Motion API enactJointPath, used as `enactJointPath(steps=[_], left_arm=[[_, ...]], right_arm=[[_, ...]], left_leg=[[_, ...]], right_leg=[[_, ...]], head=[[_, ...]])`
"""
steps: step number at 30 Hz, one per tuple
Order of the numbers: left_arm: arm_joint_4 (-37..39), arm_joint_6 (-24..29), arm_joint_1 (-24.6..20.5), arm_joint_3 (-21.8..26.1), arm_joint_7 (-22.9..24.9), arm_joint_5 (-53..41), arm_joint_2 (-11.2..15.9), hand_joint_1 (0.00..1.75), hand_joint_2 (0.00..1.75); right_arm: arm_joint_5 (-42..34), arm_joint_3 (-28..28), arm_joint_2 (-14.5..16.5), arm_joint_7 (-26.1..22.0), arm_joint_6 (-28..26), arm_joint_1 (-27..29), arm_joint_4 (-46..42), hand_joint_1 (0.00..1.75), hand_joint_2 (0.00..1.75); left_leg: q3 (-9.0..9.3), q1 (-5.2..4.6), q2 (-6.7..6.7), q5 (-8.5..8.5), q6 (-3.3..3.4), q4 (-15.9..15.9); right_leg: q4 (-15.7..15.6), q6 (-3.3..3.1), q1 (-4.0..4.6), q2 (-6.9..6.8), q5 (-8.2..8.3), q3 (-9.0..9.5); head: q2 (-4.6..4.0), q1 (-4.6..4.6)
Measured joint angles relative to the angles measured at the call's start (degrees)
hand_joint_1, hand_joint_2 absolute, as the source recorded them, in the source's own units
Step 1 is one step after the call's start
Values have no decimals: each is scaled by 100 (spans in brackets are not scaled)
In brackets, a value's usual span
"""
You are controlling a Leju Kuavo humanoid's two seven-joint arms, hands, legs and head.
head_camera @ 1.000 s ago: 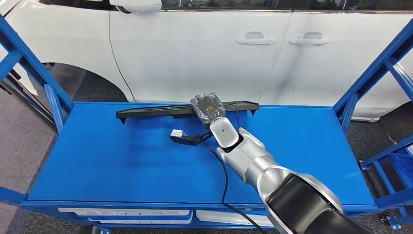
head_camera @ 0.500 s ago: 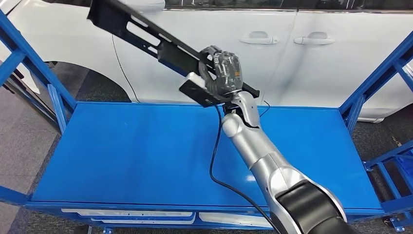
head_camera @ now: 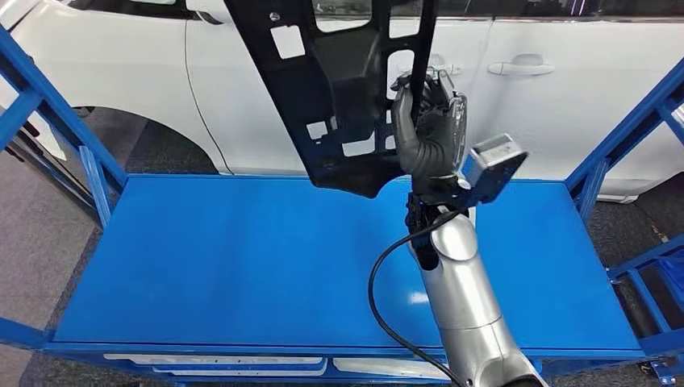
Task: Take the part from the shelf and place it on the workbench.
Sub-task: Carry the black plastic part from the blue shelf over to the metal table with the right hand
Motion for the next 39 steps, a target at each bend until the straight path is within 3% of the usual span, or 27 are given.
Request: enactJointPath(steps=[3, 5, 7, 8, 9, 10, 12, 14, 16, 18, 20, 23, 25, 26, 29, 30, 31, 34, 36, 39], left_arm=[[0, -128, 18, 29, -100, 43, 5, 0, 0], [-1, -172, 23, 34, -154, 63, 5, 0, 0], [-1, -199, 36, 41, -203, 76, 6, 0, 0], [-1, -207, 46, 44, -215, 79, 7, 0, 0], [-1, -216, 57, 49, -224, 80, 7, 0, 0], [-1, -223, 64, 53, -230, 80, 8, 0, 0], [0, -232, 69, 58, -239, 78, 5, 0, 0], [1, -237, 67, 60, -251, 75, 2, 0, 0], [1, -241, 69, 65, -261, 71, 2, 0, 0], [1, -241, 71, 69, -265, 67, 7, 0, 0], [2, -241, 70, 70, -266, 62, 10, 0, 0], [1, -241, 72, 71, -266, 60, 15, 0, 0], [2, -241, 75, 72, -266, 60, 16, 0, 0], [2, -241, 76, 72, -266, 60, 16, 0, 0], [0, -243, 59, 72, -266, 60, 20, 0, 0], [0, -244, 52, 72, -267, 60, 22, 0, 0], [0, -246, 47, 72, -268, 60, 25, 0, 0], [0, -255, 58, 72, -271, 58, 23, 0, 0], [1, -272, 59, 72, -269, 52, 21, 0, 0], [2, -284, 72, 72, -268, 38, 21, 0, 0]], right_arm=[[-366, 23, -64, -62, 488, 385, -612, 175, 175], [-444, 47, -112, -96, 626, 580, -931, 175, 175], [-466, 85, -173, -140, 722, 815, -1213, 175, 175], [-472, 109, -204, -160, 763, 933, -1333, 175, 175], [-474, 138, -235, -177, 797, 1046, -1461, 175, 175], [-466, 168, -262, -189, 823, 1133, -1584, 175, 175], [-432, 232, -311, -197, 854, 1243, -1811, 175, 175], [-407, 284, -347, -184, 876, 1331, -1968, 175, 175], [-395, 315, -386, -167, 888, 1447, -2081, 175, 175], [-367, 349, -426, -165, 891, 1547, -2161, 175, 175], [-331, 397, -460, -175, 890, 1638, -2205, 175, 175], [-317, 454, -495, -205, 890, 1756, -2232, 175, 175], [-317, 487, -514, -226, 891, 1798, -2239, 175, 175], [-317, 503, -525, -238, 891, 1816, -2243, 175, 175], [-317, 532, -561, -262, 893, 1842, -2277, 175, 175], [-317, 540, -571, -266, 894, 1843, -2289, 175, 175], [-317, 546, -580, -267, 894, 1847, -2299, 175, 175], [-324, 554, -609, -288, 896, 1872, -2314, 175, 175], [-343, 554, -655, -347, 901, 1946, -2359, 175, 175], [-351, 555, -722, -468, 907, 2080, -2431, 175, 175]], left_leg=[[8, 10, -8, 17, 127, -22], [15, 15, -3, 22, 182, -37], [14, 1, 1, 15, 208, -36], [16, -6, 0, 12, 212, -36], [18, -13, -1, 11, 213, -35], [24, -19, -4, 13, 212, -34], [40, -30, -11, 18, 199, -32], [38, -36, -13, 27, 155, -31], [29, -29, -11, 52, 85, -47], [17, -26, -3, 14, 21, -33], [-104, -24, 8, -306, -19, 324], [-390, -14, 13, -885, -55, 1229], [-394, -15, 13, -977, -69, 1463], [-276, -14, 14, -923, -69, 1359], [444, -31, 14, -586, -18, 252], [589, -45, 11, -522, 11, -3], [643, -61, 7, -496, 45, -121], [578, -66, 13, -355, 146, -138], [484, -46, 34, -221, 218, -169], [262, -40, 47, -53, 260, -165]], right_leg=[[99, 82, -21, -10, -109, -24], [628, 124, -37, -10, -434, -255], [1428, 144, -42, -10, -782, -635], [1658, 143, -42, -10, -831, -751], [1688, 133, -42, -10, -775, -771], [1446, 111, -40, -10, -609, -655], [594, 42, -22, -8, -223, -221], [57, -6, 21, -7, -43, 36], [-3, -27, 55, -6, -14, 38], [-48, -84, 25, -19, 42, 32], [-106, -157, -4, -42, 113, 11], [-109, -200, 18, -63, 173, -62], [-95, -197, 26, -64, 223, -131], [-82, -189, 28, -63, 252, -175], [-18, -131, 33, -56, 330, -291], [-2, -100, 38, -56, 355, -309], [3, -66, 41, -57, 382, -315], [-21, 33, 31, -49, 447, -338], [168, 93, 15, -32, 173, -447], [1153, 159, -11, -23, -661, -705]], head=[[1, 1], [2, 1], [2, 1], [2, 1], [1, 1], [1, 1], [1, 0], [2, -1], [1, -1], [1, -1], [2, -2], [1, -2], [1, -2], [1, -2], [2, -2], [2, -2], [2, -2], [1, -2], [1, -2], [1, -2]])
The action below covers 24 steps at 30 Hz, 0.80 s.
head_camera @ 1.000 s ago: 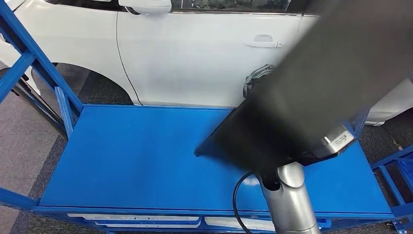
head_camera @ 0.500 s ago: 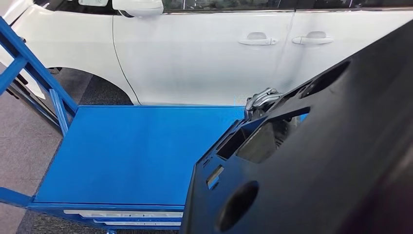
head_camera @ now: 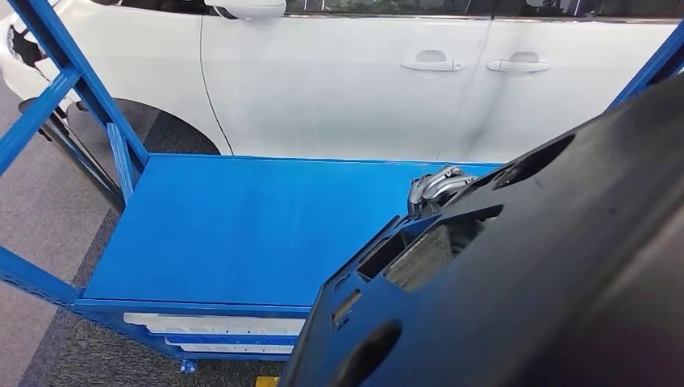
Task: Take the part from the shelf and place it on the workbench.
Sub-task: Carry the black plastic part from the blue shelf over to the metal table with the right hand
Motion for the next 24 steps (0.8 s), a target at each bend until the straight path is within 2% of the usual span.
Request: enactJointPath(steps=[1, 2, 3, 5, 6, 7, 8, 10, 11, 12, 13, 15, 16, 17, 18, 19, 20, 22, 23, 24], left_arm=[[0, -1, 4, 0, 0, -5, -1, 0, 0], [0, -1, 10, 0, 1, -12, -3, 0, 0], [0, -2, 18, 0, 2, -19, -6, 0, 0], [0, -4, 35, 1, 5, -35, -16, 0, 0], [0, -5, 38, 1, 7, -41, -22, 0, 0], [0, -4, 35, 1, 8, -45, -26, 0, 0], [-1, -4, 33, 1, 8, -46, -29, 0, 0], [-1, -3, 36, 0, 8, -49, -31, 0, 0], [-1, -3, 42, 0, 9, -49, -32, 0, 0], [-1, -3, 48, 0, 10, -50, -33, 0, 0], [0, -3, 51, 0, 11, -49, -34, 0, 0], [-1, -4, 52, 0, 16, -43, -34, 0, 0], [-1, -5, 50, 0, 18, -37, -33, 0, 0], [-1, -9, 49, 0, 19, -24, -33, 0, 0], [-1, -11, 49, 1, 19, -9, -34, 0, 0], [0, -13, 45, 6, 14, 14, -34, 0, 0], [-1, -14, 35, 17, 5, 42, -32, 0, 0], [-2, -14, 2, 45, -14, 79, -27, 0, 0], [-2, -16, -14, 60, -19, 90, -25, 0, 0], [-2, -19, -22, 72, -22, 93, -26, 0, 0]], right_arm=[[27, 8, -17, -56, -1, 57, -29, 175, 175], [66, 24, -34, -120, -5, 133, -69, 175, 175], [116, 52, -46, -166, -12, 215, -116, 175, 175], [197, 122, -61, -222, -25, 324, -195, 175, 175], [219, 151, -65, -230, -30, 341, -223, 175, 175], [230, 169, -69, -234, -36, 354, -246, 175, 175], [235, 181, -74, -237, -42, 367, -267, 175, 175], [241, 203, -82, -246, -49, 394, -290, 175, 175], [244, 219, -85, -252, -49, 399, -298, 175, 175], [241, 234, -86, -256, -49, 401, -308, 175, 175], [235, 249, -87, -261, -49, 400, -315, 175, 175], [203, 281, -90, -285, -58, 396, -320, 175, 175], [181, 297, -91, -299, -70, 389, -320, 175, 175], [142, 311, -91, -307, -88, 375, -320, 175, 175], [90, 321, -91, -303, -103, 346, -320, 175, 175], [14, 332, -88, -273, -109, 286, -319, 175, 175], [-84, 344, -82, -219, -107, 200, -318, 175, 175], [-245, 362, -65, -101, -84, 29, -316, 175, 175], [-293, 366, -56, -54, -65, -37, -314, 175, 175], [-314, 367, -51, -30, -44, -82, -311, 175, 175]], left_leg=[[-80, 0, 1, 53, -4, 5], [-158, 1, 2, 104, -12, 12], [-224, 2, 0, 144, -24, 21], [-325, 1, -4, 208, -66, 58], [-362, -4, -4, 236, -95, 79], [-385, -8, -2, 269, -129, 91], [-400, -8, -1, 308, -166, 89], [-413, 0, 0, 374, -243, 71], [-441, 6, -2, 317, -273, 105], [-493, 8, -3, 162, -294, 225], [-576, 13, -4, -87, -308, 458], [-773, 18, -5, -636, -333, 1184], [-834, 20, -5, -782, -344, 1519], [-820, 20, -5, -786, -349, 1720], [-723, 20, -4, -677, -346, 1741], [-520, 19, -4, -506, -332, 1549], [-228, 17, -4, -374, -307, 1193], [322, -4, -4, -369, -261, 417], [474, -19, -8, -435, -238, 167], [524, -36, -14, -475, -223, 43]], right_leg=[[287, 17, -9, 0, -128, -15], [410, 29, -19, 0, -132, 59], [283, 31, -30, -1, -12, 247], [-425, 8, -41, 0, 219, 836], [-814, -20, -32, 3, 246, 1107], [-1089, -53, -17, 6, 232, 1284], [-1237, -89, 3, 9, 205, 1365], [-1291, -174, 13, 1, 263, 1330], [-1304, -223, 6, -9, 318, 1294], [-1320, -273, -3, -21, 379, 1247], [-1331, -315, -9, -34, 442, 1188], [-1319, -364, 18, -49, 556, 1039], [-1311, -371, 33, -53, 614, 961], [-1300, -372, 46, -57, 676, 875], [-1285, -368, 57, -57, 735, 787], [-1263, -360, 66, -56, 793, 695], [-1233, -347, 71, -53, 849, 606], [-1181, -311, 89, -46, 925, 484], [-1171, -283, 94, -50, 961, 458], [-1171, -259, 97, -56, 992, 445]], head=[[0, 0], [0, 0], [0, 0], [1, 0], [1, -1], [1, -1], [1, -2], [1, -3], [0, -4], [0, -4], [0, -4], [-1, -4], [-1, -4], [-1, -4], [0, -4], [0, -4], [0, -5], [0, -5], [1, -4], [1, -3]])
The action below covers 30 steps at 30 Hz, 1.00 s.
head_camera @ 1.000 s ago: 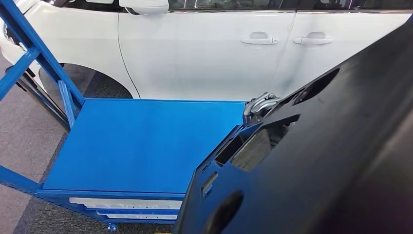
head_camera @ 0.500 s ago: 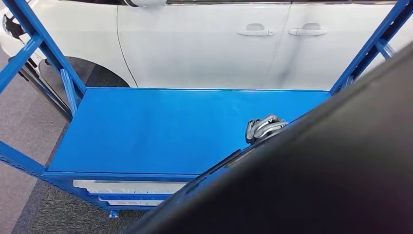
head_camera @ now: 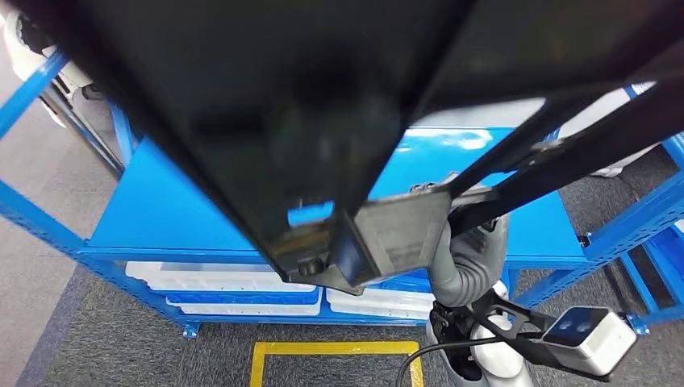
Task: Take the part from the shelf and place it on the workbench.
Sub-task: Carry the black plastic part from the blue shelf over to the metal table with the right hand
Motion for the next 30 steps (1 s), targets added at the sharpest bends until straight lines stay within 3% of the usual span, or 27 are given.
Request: enactJointPath(steps=[3, 4, 5, 6, 8, 9, 10, 11, 13, 15, 16, 18, 19, 21, 23, 24, 25, 26, 28, 30], left_arm=[[1, -21, 13, 29, 20, -3, -3, 0, 0], [2, -30, 13, 33, 38, -9, -4, 0, 0], [2, -36, 7, 35, 57, -15, -6, 0, 0], [2, -41, -4, 36, 80, -23, -7, 0, 0], [2, -43, -16, 37, 128, -34, -7, 0, 0], [2, -43, -17, 37, 151, -38, -7, 0, 0], [2, -42, -17, 38, 168, -38, -7, 0, 0], [2, -41, -18, 38, 185, -38, -7, 0, 0], [2, -37, -21, 38, 209, -39, -8, 0, 0], [2, -30, -28, 39, 222, -47, -10, 0, 0], [2, -25, -29, 40, 228, -53, -11, 0, 0], [2, -10, -27, 43, 244, -61, -7, 0, 0], [2, -2, -23, 46, 257, -62, -3, 0, 0], [2, 12, -11, 54, 298, -65, 4, 0, 0], [2, 18, -5, 60, 351, -67, 8, 0, 0], [2, 20, -5, 63, 384, -67, 11, 0, 0], [2, 26, -4, 66, 429, -67, 14, 0, 0], [2, 39, -4, 68, 492, -69, 16, 0, 0], [2, 86, -6, 71, 629, -75, 19, 0, 0], [1, 149, -6, 74, 743, -81, 27, 0, 0]], right_arm=[[-25, -3, -9, -4, 103, -90, 25, 175, 175], [-36, -12, -25, -30, 148, -99, 38, 175, 175], [-51, -28, -47, -54, 199, -103, 50, 175, 175], [-75, -53, -73, -71, 260, -108, 63, 175, 175], [-135, -118, -118, -84, 403, -116, 92, 175, 175], [-169, -154, -136, -82, 477, -119, 111, 175, 175], [-200, -188, -149, -78, 545, -123, 132, 175, 175], [-224, -219, -157, -72, 606, -131, 152, 175, 175], [-251, -278, -163, -65, 705, -156, 187, 175, 175], [-256, -348, -166, -84, 777, -175, 206, 175, 175], [-256, -390, -169, -103, 812, -176, 212, 175, 175], [-257, -472, -174, -135, 885, -169, 221, 175, 175], [-257, -510, -175, -145, 931, -166, 226, 175, 175], [-254, -573, -172, -150, 1022, -161, 237, 175, 175], [-238, -620, -171, -150, 1071, -157, 251, 175, 175], [-228, -638, -171, -150, 1077, -152, 260, 175, 175], [-213, -655, -171, -150, 1078, -146, 267, 175, 175], [-188, -669, -171, -152, 1079, -139, 273, 175, 175], [-107, -698, -171, -185, 1078, -113, 275, 175, 175], [-30, -736, -173, -254, 1072, -73, 278, 175, 175]], left_leg=[[-91, -8, 3, 114, 97, -86], [-152, 4, 15, 190, 143, -99], [-229, 21, 27, 273, 181, -117], [-320, 27, 39, 355, 208, -122], [-514, 20, 41, 506, 228, -115], [-612, 18, 44, 578, 224, -108], [-705, 17, 48, 642, 217, -98], [-788, 17, 51, 700, 207, -87], [-928, 13, 53, 806, 175, -57], [-1003, 3, 47, 903, 123, -34], [-1020, 4, 47, 955, 91, -37], [-1044, 13, 45, 1043, 19, -59], [-1076, 18, 41, 995, -11, -31], [-1214, 27, 31, 573, -55, 328], [-1409, 33, 29, 12, -92, 1086], [-1459, 35, 29, -105, -108, 1421], [-1443, 37, 29, -104, -121, 1638], [-1328, 39, 30, 17, -125, 1635], [-815, 46, 30, 256, -111, 1041], [-277, 30, 22, 190, -63, 246]], right_leg=[[-34, 95, -19, -2, 127, -40], [9, 131, -25, 13, 52, -89], [151, 162, -32, 31, -141, -159], [424, 192, -51, 47, -441, -252], [1189, 244, -78, 53, -999, -420], [1504, 263, -88, 53, -1095, -444], [1650, 273, -95, 53, -1044, -390], [1617, 275, -99, 53, -906, -258], [948, 239, -95, 54, -672, 329], [84, 170, -65, 55, -738, 937], [-152, 134, -45, 56, -805, 1080], [-254, 58, -37, 48, -762, 1058], [-265, 14, -49, 40, -700, 1015], [-284, -67, -77, 19, -559, 891], [-261, -101, -64, 13, -432, 718], [-240, -99, -60, 12, -374, 624], [-210, -93, -58, 10, -316, 521], [-178, -82, -59, 10, -270, 421], [-108, -45, -62, 12, -198, 247], [-52, 12, -49, 7, -139, 143]], head=[[-1, 1], [-1, 1], [-1, 2], [-1, 2], [-1, 2], [0, 2], [-1, 2], [-1, 1], [-1, 1], [-1, 1], [-1, 1], [0, 1], [0, 1], [-1, 1], [-2, 1], [-1, 1], [-1, 1], [-1, 1], [-1, 1], [-1, 1]])
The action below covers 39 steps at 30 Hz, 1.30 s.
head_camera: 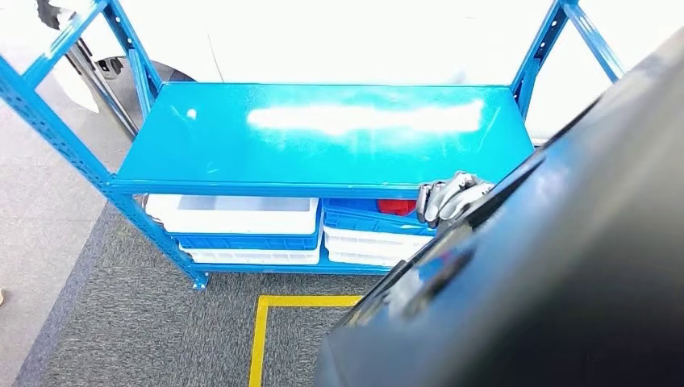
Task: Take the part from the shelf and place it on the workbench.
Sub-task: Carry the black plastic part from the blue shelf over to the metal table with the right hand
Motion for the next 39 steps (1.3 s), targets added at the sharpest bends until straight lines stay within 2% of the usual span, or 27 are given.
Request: enactJointPath(steps=[1, 2, 4, 5, 7, 9, 10, 11, 13, 15, 16, 18, 20, 21, 23, 24, 25, 26, 27, 28, 30, 32, 34, 35, 36, 38, 39], left_arm=[[-1, 33, 5, 3, 42, -2, 4, 0, 0], [-1, 64, 16, 11, 83, -2, 11, 0, 0], [-1, 113, 41, 43, 165, 1, 21, 0, 0], [-1, 128, 49, 62, 204, 2, 25, 0, 0], [-1, 140, 52, 88, 259, 0, 29, 0, 0], [-1, 141, 58, 101, 283, -4, 38, 0, 0], [-1, 141, 63, 104, 289, -6, 40, 0, 0], [-1, 141, 67, 107, 292, -8, 43, 0, 0], [-1, 140, 67, 109, 293, -9, 43, 0, 0], [-1, 138, 59, 110, 294, -10, 43, 0, 0], [-1, 130, 57, 110, 295, -11, 43, 0, 0], [-1, 96, 53, 110, 297, -16, 45, 0, 0], [-1, 58, 48, 110, 297, -24, 52, 0, 0], [-1, 48, 45, 110, 297, -28, 60, 0, 0], [-1, 36, 48, 110, 306, -41, 70, 0, 0], [-1, 32, 51, 110, 317, -46, 75, 0, 0], [-1, 30, 55, 110, 329, -50, 77, 0, 0], [-1, 28, 57, 111, 344, -52, 80, 0, 0], [-1, 27, 58, 112, 359, -50, 84, 0, 0], [-1, 26, 58, 115, 377, -41, 90, 0, 0], [-1, 25, 59, 126, 413, -14, 101, 0, 0], [-1, 30, 63, 148, 455, 19, 104, 0, 0], [-1, 38, 61, 177, 493, 44, 106, 0, 0], [-1, 50, 57, 193, 504, 53, 107, 0, 0], [-1, 67, 55, 210, 512, 58, 107, 0, 0], [-1, 111, 68, 241, 521, 73, 106, 0, 0], [-1, 124, 79, 254, 524, 82, 107, 0, 0]], right_arm=[[28, -16, -1, -42, -2, 26, 2, 175, 175], [47, -34, -3, -84, -2, 56, 5, 175, 175], [72, -73, -10, -157, 2, 123, 11, 175, 175], [77, -98, -18, -185, 4, 152, 13, 175, 175], [80, -144, -36, -220, 7, 203, 17, 175, 175], [80, -176, -54, -232, 8, 254, 29, 175, 175], [80, -187, -61, -233, 9, 277, 37, 175, 175], [80, -196, -66, -234, 10, 293, 42, 175, 175], [80, -210, -69, -236, 11, 304, 44, 175, 175], [80, -223, -76, -238, 11, 303, 45, 175, 175], [80, -231, -83, -249, 16, 304, 46, 175, 175], [80, -261, -103, -305, 38, 312, 46, 175, 175], [78, -300, -121, -371, 72, 316, 44, 175, 175], [71, -317, -127, -393, 87, 316, 43, 175, 175], [44, -353, -138, -420, 128, 322, 43, 175, 175], [20, -377, -145, -431, 158, 331, 46, 175, 175], [-3, -404, -154, -439, 189, 339, 49, 175, 175], [-22, -429, -161, -444, 217, 346, 51, 175, 175], [-38, -457, -167, -450, 249, 351, 54, 175, 175], [-43, -480, -172, -455, 276, 352, 54, 175, 175], [-36, -522, -177, -470, 341, 350, 50, 175, 175], [1, -559, -178, -484, 406, 363, 21, 175, 175], [57, -596, -178, -489, 466, 392, -39, 175, 175], [82, -609, -179, -490, 487, 401, -74, 175, 175], [102, -616, -179, -491, 504, 402, -105, 175, 175], [120, -615, -178, -477, 519, 394, -153, 175, 175], [120, -612, -176, -446, 520, 388, -170, 175, 175]], left_leg=[[130, -13, -5, -79, 30, -225], [167, -28, -9, -103, 66, -322], [133, -13, 1, -41, 149, -342], [112, -3, 10, 0, 196, -355], [48, 5, 24, 70, 256, -365], [-26, -2, 27, 120, 268, -355], [-58, -3, 27, 138, 265, -346], [-79, -4, 27, 149, 260, -337], [-92, -5, 25, 154, 244, -317], [-119, -22, 21, 156, 198, -288], [-143, -27, 21, 162, 167, -280], [-172, -34, 26, 182, 98, -285], [-212, -31, 26, 89, 42, -191], [-297, -30, 23, -49, 20, 11], [-619, -18, 19, -437, -13, 743], [-781, -16, 19, -579, -26, 1116], [-872, -14, 19, -621, -35, 1336], [-849, -12, 15, -541, -36, 1321], [-718, -9, 0, -366, -31, 1083], [-510, -2, -58, -156, -18, 679], [-168, 12, -244, 75, 13, -20], [-95, 6, -320, 73, 49, -217], [-107, 14, -224, 111, 116, -244], [-111, 25, -173, 137, 159, -261], [-118, 37, -115, 162, 197, -281], [-145, 32, 2, 186, 240, -290], [-161, 26, 66, 190, 245, -286]], right_leg=[[12, 31, 5, -5, 32, -22], [12, 64, 8, -9, 65, -32], [36, 133, -2, 3, 62, -61], [147, 165, -11, 14, -36, -114], [719, 213, -34, 32, -425, -348], [1476, 242, -48, 34, -783, -635], [1656, 250, -54, 34, -829, -676], [1602, 249, -60, 33, -762, -601], [877, 214, -66, 34, -421, -160], [200, 155, -41, 36, -221, 202], [58, 128, -25, 39, -213, 258], [6, 78, -19, 44, -215, 247], [-50, 13, -46, 39, -178, 257], [-78, -18, -61, 39, -159, 264], [-87, -55, -58, 53, -141, 252], [-82, -60, -54, 73, -134, 241], [-76, -63, -50, 97, -128, 233], [-64, -61, -48, 131, -124, 228], [-50, -56, -48, 175, -122, 226], [-31, -47, -48, 221, -122, 222], [17, -2, -35, 318, -113, 183], [38, 72, -33, 413, -75, 116], [41, 144, -43, 470, -46, 74], [97, 173, -40, 424, -94, 41], [263, 197, -39, 346, -215, -35], [938, 243, -49, 169, -614, -329], [1331, 265, -62, 134, -792, -495]], head=[[1, 0], [0, 1], [1, 0], [0, 1], [1, 1], [1, 1], [1, 0], [1, 1], [1, 1], [1, 2], [1, 1], [1, 0], [1, 0], [1, -1], [1, -1], [0, -1], [0, -1], [0, -1], [0, -1], [1, -1], [1, -1], [1, 0], [1, 0], [1, 0], [1, 1], [1, 1], [1, 1]])
